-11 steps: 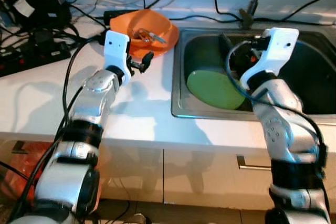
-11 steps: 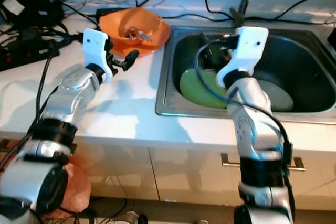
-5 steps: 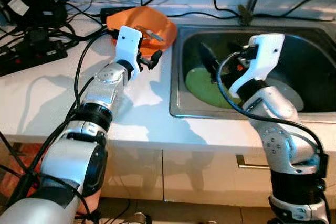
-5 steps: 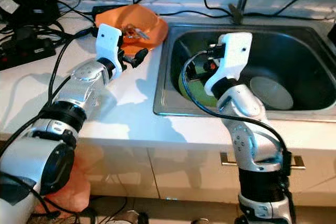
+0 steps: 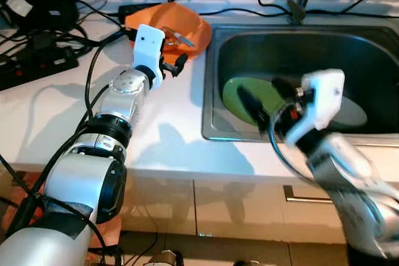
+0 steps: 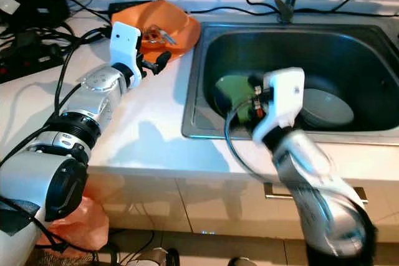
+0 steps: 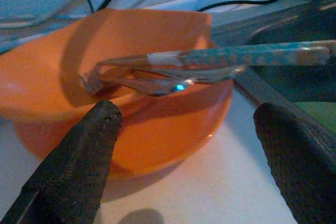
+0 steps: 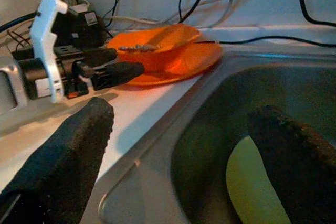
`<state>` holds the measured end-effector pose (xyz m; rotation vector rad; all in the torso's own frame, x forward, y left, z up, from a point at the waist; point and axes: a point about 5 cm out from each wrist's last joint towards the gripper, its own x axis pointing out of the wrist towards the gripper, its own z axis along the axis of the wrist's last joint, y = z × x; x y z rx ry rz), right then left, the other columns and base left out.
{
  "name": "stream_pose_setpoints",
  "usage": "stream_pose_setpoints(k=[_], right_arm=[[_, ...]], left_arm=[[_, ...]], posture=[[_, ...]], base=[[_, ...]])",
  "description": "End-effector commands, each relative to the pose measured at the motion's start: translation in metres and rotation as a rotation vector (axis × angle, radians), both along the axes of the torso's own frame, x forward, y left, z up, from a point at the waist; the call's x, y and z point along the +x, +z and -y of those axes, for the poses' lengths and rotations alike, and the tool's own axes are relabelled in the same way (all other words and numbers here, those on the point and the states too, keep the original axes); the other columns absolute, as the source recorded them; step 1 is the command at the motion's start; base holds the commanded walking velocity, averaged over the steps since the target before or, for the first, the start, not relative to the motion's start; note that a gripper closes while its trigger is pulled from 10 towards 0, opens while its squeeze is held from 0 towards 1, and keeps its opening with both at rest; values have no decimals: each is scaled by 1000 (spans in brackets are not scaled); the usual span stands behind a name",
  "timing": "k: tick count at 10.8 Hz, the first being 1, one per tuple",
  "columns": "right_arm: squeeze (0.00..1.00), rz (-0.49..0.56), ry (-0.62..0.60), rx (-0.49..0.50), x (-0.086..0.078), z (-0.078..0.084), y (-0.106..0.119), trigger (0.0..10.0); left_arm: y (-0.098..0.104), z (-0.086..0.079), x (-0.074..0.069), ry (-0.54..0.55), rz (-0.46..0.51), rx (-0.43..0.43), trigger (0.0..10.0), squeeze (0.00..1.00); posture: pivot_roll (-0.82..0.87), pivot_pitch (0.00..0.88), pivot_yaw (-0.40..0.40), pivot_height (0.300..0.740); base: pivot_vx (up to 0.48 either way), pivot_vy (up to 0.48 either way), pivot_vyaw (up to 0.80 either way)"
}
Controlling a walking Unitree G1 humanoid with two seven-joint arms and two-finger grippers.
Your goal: Kitchen organization
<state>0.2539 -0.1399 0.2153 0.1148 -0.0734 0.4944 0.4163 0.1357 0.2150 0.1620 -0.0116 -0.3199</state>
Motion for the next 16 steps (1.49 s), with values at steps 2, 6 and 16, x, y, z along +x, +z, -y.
stream_pose_setpoints(k=[2,6,16], right_arm=[[0,-23,50,2,-13,-5,1,10000],[0,-38,76,15,-21,-11,4,10000],[0,97,-47,47,36,-15,22,10000]], left_arm=[[-3,4,1,2,-19,9,10000,0],[-5,1,1,24,-29,7,10000,0],[10,-27,-106,192,422,-214,10000,0]], posture=[[-112,165,69,740],[-132,184,53,740],[34,88,-25,740]], base=[[0,0,0],[0,0,0],[0,0,0]])
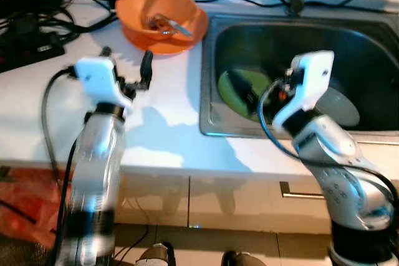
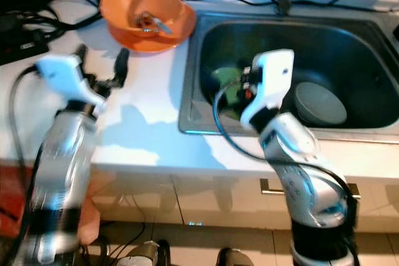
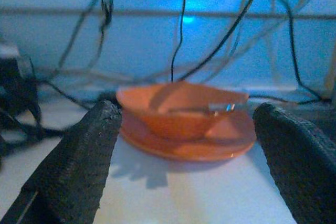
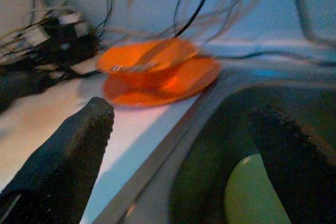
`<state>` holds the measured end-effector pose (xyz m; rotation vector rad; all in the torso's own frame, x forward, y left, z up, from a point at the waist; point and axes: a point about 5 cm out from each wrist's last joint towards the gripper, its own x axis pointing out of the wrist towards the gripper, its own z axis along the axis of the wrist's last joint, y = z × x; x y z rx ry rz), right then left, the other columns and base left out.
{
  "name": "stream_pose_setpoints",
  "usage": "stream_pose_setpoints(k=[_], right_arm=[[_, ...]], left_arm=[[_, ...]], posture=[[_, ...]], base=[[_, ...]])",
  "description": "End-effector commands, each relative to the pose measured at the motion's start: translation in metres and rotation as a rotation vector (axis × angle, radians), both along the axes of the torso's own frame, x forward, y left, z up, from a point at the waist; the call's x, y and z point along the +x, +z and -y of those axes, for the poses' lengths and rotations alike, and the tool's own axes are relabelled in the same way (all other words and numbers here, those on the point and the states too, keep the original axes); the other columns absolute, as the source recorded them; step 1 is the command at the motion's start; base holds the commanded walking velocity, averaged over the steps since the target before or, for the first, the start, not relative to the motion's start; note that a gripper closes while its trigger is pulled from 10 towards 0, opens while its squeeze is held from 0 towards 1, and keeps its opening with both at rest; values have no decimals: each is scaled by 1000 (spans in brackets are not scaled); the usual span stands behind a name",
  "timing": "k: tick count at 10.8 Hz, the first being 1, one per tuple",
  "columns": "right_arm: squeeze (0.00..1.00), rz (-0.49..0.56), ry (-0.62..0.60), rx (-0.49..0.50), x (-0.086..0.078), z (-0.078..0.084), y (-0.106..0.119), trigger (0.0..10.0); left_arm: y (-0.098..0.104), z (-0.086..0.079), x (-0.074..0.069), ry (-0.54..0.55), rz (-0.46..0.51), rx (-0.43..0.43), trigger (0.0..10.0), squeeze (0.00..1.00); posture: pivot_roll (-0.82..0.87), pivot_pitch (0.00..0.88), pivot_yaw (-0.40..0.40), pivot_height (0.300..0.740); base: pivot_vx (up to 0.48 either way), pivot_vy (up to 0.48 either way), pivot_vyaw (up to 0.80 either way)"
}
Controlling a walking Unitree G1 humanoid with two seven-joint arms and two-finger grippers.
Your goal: Kitchen organization
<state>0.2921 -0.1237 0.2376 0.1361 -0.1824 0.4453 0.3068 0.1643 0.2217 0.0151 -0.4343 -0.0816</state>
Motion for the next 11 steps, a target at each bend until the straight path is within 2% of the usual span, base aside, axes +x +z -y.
stream_pose_setpoints(k=[1,2,4,5,7,8,11], right_arm=[[0,37,-93,6,4,8,2,10000],[0,56,-144,8,7,12,2,10000],[0,144,-215,-35,2,19,5,10000],[0,179,-269,-43,-6,21,2,10000],[0,160,-315,-9,-14,18,-8,10000],[0,149,-324,21,-16,17,-9,10000],[0,176,-338,25,-15,16,-5,10000]], left_arm=[[14,1,-9,10,43,33,10000,0],[21,-2,-13,10,51,65,10000,0],[32,-6,-24,-2,59,151,10000,0],[39,-10,-26,33,65,124,10000,0],[36,-11,-29,76,40,93,10000,0],[30,-14,-30,80,5,71,10000,0],[34,-13,-27,62,1,70,10000,0]], posture=[[46,78,-29,740],[58,69,-29,740],[67,62,-21,740],[72,46,0,740],[67,48,8,740],[63,47,11,740],[58,41,13,740]], base=[[0,0,0],[0,0,0],[0,0,0],[0,0,0],[0,0,0],[0,0,0],[198,94,0]])
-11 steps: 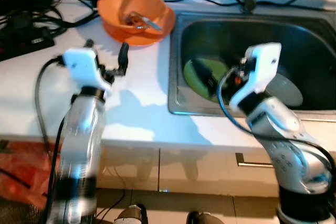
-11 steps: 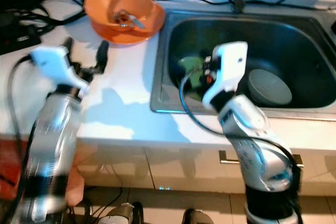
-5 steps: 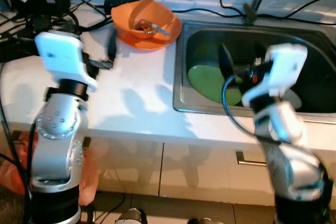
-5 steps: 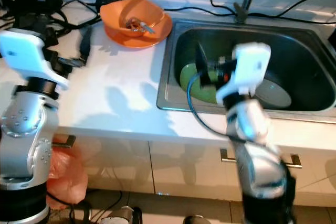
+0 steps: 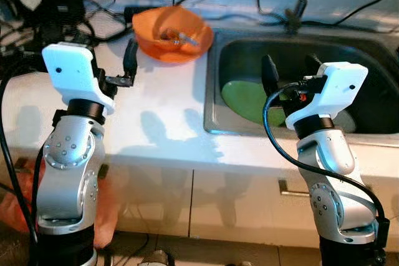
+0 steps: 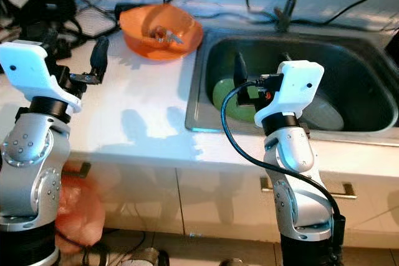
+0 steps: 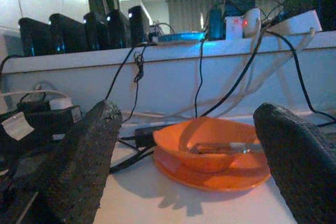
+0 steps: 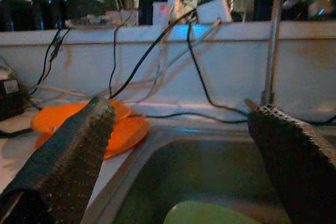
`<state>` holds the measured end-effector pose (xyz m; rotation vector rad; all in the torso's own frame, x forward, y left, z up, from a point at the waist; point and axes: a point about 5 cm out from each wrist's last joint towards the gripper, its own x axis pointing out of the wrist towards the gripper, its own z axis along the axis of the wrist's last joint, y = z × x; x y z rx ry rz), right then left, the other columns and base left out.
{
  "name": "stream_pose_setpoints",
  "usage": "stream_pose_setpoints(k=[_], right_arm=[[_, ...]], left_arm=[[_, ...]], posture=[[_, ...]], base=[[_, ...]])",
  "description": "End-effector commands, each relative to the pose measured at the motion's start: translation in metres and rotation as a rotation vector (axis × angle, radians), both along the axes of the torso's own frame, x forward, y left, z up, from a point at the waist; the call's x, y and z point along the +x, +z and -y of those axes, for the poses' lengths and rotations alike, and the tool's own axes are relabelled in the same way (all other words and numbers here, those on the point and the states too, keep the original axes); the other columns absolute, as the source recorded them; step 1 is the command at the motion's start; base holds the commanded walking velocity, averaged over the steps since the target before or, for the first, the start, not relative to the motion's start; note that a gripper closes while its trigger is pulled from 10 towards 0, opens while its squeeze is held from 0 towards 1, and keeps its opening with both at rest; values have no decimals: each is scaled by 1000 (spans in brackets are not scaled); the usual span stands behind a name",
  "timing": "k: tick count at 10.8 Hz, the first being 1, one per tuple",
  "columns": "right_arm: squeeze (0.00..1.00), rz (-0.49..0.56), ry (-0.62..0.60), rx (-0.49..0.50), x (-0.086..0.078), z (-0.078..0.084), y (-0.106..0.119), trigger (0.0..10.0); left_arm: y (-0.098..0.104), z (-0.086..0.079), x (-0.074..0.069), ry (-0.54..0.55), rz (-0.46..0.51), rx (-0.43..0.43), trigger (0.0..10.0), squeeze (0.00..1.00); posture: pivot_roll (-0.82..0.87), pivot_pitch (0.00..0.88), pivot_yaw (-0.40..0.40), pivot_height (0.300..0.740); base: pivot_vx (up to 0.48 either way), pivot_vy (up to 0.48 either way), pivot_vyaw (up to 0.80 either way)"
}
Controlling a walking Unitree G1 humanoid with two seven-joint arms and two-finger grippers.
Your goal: Kitchen organization
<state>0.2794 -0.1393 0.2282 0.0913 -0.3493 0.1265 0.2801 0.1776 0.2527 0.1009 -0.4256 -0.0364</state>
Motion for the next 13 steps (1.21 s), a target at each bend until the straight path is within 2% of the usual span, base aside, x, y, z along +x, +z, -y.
stream_pose_setpoints(k=[1,3,8,9,11,13], right_arm=[[0,30,-14,3,-3,1,5,10000],[0,23,8,2,-4,-6,2,10000],[0,24,7,-1,-4,-7,2,10000],[0,24,5,-2,-4,-7,2,10000],[0,23,-2,-8,-3,-7,2,10000],[0,21,-11,-9,-2,-5,2,10000]], left_arm=[[4,1,0,0,6,-5,10000,0],[0,1,-1,-8,-9,-8,10000,0],[-2,0,1,-8,-31,-12,10000,0],[-3,1,1,-10,-36,-9,10000,0],[-8,3,0,-14,-62,24,10000,0],[-10,4,0,-23,-74,15,10000,0]], posture=[[59,43,13,740],[60,42,14,740],[58,41,17,740],[60,41,15,740],[63,42,15,740],[61,45,17,740]], base=[[304,281,0],[315,313,0],[319,322,0],[368,0,0],[0,0,0],[0,0,0]])
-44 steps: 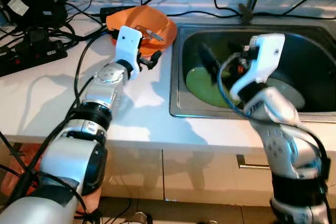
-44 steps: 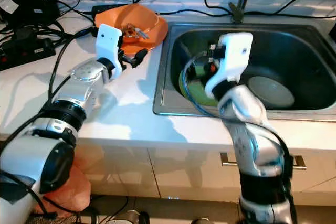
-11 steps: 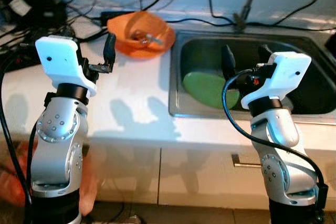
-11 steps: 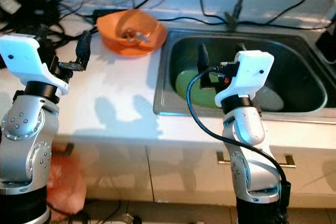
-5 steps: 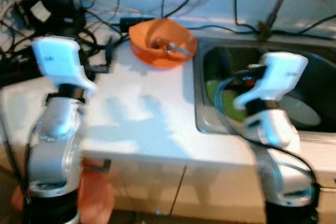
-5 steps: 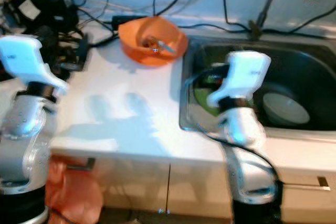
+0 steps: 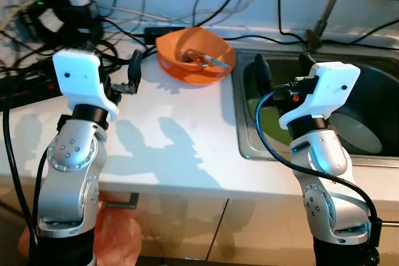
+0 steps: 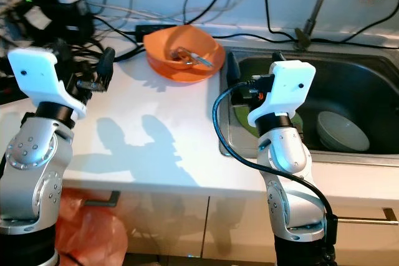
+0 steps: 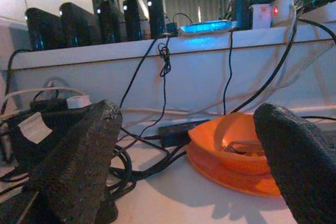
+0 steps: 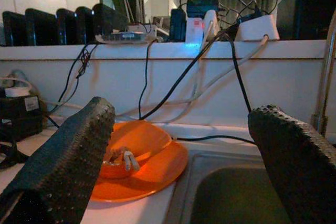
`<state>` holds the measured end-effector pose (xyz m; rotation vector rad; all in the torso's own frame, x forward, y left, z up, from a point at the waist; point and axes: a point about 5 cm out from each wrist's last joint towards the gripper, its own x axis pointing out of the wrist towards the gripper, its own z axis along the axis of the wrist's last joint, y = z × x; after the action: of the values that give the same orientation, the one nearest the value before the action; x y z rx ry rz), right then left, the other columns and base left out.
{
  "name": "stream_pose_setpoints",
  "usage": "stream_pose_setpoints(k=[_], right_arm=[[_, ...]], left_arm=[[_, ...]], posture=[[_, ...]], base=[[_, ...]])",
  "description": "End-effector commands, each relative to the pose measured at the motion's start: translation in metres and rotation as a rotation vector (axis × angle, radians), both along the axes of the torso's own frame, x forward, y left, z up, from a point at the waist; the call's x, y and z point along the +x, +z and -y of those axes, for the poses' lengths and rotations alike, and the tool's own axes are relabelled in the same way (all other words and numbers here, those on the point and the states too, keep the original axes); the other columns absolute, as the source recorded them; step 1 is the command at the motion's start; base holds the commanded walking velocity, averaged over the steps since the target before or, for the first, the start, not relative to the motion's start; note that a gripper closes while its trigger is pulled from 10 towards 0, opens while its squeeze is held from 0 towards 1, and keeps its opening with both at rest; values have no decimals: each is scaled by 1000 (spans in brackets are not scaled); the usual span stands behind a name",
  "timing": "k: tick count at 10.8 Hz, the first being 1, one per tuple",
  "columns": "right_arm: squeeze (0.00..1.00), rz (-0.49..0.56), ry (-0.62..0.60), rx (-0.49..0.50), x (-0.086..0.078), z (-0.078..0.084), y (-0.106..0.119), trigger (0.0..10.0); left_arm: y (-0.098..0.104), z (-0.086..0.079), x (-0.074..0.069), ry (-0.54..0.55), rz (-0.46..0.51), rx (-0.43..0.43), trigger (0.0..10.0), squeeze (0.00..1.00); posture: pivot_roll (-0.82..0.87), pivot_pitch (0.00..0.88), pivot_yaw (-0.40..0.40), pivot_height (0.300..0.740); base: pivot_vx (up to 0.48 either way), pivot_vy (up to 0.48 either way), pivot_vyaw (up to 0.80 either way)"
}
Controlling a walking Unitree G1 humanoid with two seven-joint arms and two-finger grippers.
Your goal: Kitchen organization
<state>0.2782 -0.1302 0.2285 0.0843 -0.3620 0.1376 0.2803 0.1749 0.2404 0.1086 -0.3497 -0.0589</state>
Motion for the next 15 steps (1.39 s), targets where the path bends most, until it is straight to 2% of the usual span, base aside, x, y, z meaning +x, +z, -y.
stream_pose_setpoints(k=[1,4,6,7,8,9,10,11,12,13,14,15], right_arm=[[0,7,-22,1,-1,5,1,10000],[0,3,-21,-5,2,3,2,10000],[0,-8,-8,-10,7,3,6,10000],[0,-11,-6,-10,7,3,6,10000],[0,-36,0,8,8,4,6,10000],[0,-48,2,23,5,5,5,10000],[0,-72,4,28,2,5,2,10000],[0,-81,18,30,-4,3,2,10000],[0,-116,96,61,-7,-1,2,10000],[0,-164,187,27,-15,-5,-1,10000],[0,-205,227,-27,-25,-4,-8,10000],[0,-235,234,-32,-31,-2,-12,10000]], left_arm=[[0,3,-1,-13,-7,6,10000,0],[-9,8,4,-43,-72,16,10000,0],[-22,31,20,-158,-176,12,10000,0],[-23,34,23,-171,-194,8,10000,0],[-24,47,36,-250,-221,49,10000,0],[-23,53,41,-288,-230,66,10000,0],[-26,66,54,-380,-267,108,10000,0],[-28,69,56,-413,-287,130,10000,0],[-30,73,64,-437,-310,143,10000,0],[-31,75,72,-448,-328,142,10000,0],[-31,80,79,-461,-333,139,10000,0],[-30,83,85,-465,-336,137,10000,0]], posture=[[62,47,19,740],[59,51,15,740],[47,63,19,740],[47,63,19,740],[29,89,33,740],[11,106,37,740],[-14,126,45,740],[-39,142,56,740],[-39,142,56,740],[-64,155,62,740],[-83,167,63,740],[-97,176,61,740]], base=[[0,0,0],[0,0,0],[0,0,0],[0,0,0],[0,0,0],[0,0,0],[0,0,0],[0,0,0],[0,0,0],[0,0,0],[0,0,0],[0,0,0]])
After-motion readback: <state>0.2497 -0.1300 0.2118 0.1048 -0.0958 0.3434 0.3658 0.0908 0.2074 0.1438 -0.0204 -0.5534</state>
